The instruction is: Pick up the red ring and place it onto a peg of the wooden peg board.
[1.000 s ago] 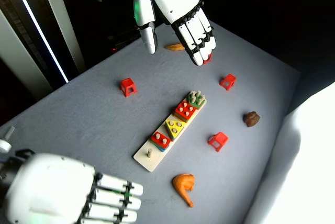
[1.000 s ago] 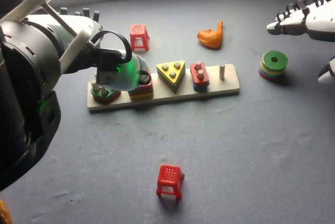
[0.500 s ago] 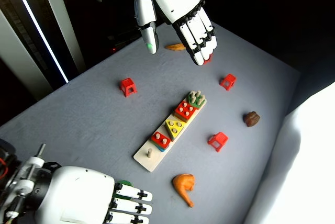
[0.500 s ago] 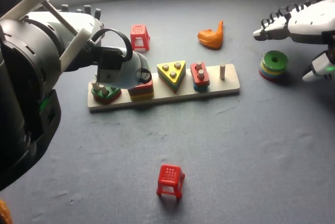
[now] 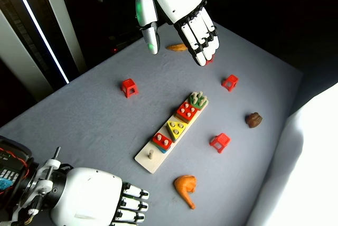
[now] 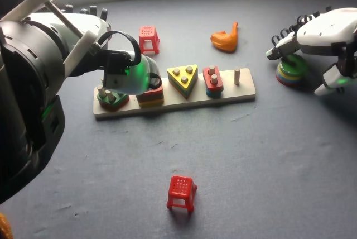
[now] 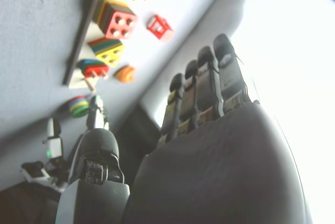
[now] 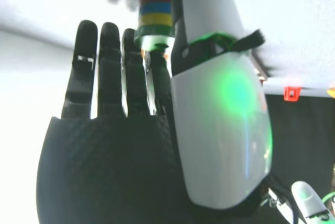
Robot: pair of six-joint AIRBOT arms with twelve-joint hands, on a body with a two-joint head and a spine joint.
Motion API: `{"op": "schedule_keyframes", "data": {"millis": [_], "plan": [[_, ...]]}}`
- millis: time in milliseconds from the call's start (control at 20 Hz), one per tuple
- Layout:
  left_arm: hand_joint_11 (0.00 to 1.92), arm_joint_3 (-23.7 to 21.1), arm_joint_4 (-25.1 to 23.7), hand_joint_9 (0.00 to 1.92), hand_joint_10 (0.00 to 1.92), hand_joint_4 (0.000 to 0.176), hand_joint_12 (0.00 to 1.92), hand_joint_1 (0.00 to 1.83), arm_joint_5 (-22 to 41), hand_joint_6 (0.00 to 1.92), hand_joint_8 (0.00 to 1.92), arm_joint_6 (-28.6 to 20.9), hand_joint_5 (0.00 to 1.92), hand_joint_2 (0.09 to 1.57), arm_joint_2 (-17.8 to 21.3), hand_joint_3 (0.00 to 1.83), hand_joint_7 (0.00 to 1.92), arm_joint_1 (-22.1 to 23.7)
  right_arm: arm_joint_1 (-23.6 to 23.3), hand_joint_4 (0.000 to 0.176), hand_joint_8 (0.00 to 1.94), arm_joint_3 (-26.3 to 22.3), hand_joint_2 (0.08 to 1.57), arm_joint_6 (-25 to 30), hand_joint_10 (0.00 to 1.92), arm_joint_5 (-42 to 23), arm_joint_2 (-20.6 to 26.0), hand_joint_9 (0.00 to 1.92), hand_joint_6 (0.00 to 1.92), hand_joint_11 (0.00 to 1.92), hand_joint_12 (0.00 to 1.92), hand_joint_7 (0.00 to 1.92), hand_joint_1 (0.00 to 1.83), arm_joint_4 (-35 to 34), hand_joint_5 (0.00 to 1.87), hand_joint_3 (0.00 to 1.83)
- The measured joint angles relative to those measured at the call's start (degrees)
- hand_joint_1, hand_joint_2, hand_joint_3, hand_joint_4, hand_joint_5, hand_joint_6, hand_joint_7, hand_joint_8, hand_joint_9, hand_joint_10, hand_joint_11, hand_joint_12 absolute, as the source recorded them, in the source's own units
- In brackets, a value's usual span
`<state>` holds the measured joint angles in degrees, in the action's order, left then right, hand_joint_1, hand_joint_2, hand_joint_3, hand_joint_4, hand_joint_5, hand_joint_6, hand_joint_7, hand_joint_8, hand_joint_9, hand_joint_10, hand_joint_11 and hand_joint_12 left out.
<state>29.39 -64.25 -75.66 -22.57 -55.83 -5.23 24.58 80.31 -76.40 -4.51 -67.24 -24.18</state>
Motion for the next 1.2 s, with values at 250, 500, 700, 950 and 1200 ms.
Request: {"op": "schedule_keyframes", "data": {"millis": [250,500,700,950,1200], "plan": [[0.0,0.0,0.02,0.09,0.0,0.0,0.26,0.0,0.02,0.01,0.0,0.0,0.06,1.31,0.0,0.0,0.08,0.0,0.02,0.0,0.02,0.04,1.0,-0.02,0.07,-0.61,-0.28,0.76,0.02,0.31,1.17,0.76,1.36,0.0,0.7,0.01],[0.0,0.0,0.02,0.08,0.0,0.0,0.25,0.0,0.02,0.0,0.0,0.0,0.06,1.31,0.0,0.0,0.07,0.0,0.37,0.0,0.03,0.04,1.05,-0.07,0.07,-2.32,-0.28,0.96,0.04,0.56,1.09,0.99,1.34,0.0,0.92,0.01],[0.0,0.0,0.02,0.08,0.0,0.0,0.27,0.0,0.02,0.0,0.0,0.0,0.07,1.32,0.0,0.0,0.08,0.0,0.37,0.0,0.83,0.04,1.09,-0.15,0.9,-2.6,-0.28,0.97,1.05,0.75,1.07,1.05,1.35,-0.02,0.92,0.02],[0.0,0.0,0.02,0.08,0.0,0.0,0.26,0.0,0.02,0.0,0.0,0.0,0.07,1.31,0.0,0.0,0.08,0.0,-0.22,0.0,0.7,0.04,1.07,-0.15,1.06,-1.7,-0.26,0.97,0.92,0.83,1.1,1.12,1.38,0.0,1.02,0.0],[0.0,0.0,0.02,0.07,0.0,0.0,0.25,0.0,0.02,0.0,0.0,0.0,0.06,1.32,0.0,0.0,0.07,0.0,-4.74,0.0,0.73,-0.39,1.08,0.09,1.07,-0.85,0.26,0.95,0.95,0.83,1.1,1.11,1.38,0.0,1.01,0.0]]}}
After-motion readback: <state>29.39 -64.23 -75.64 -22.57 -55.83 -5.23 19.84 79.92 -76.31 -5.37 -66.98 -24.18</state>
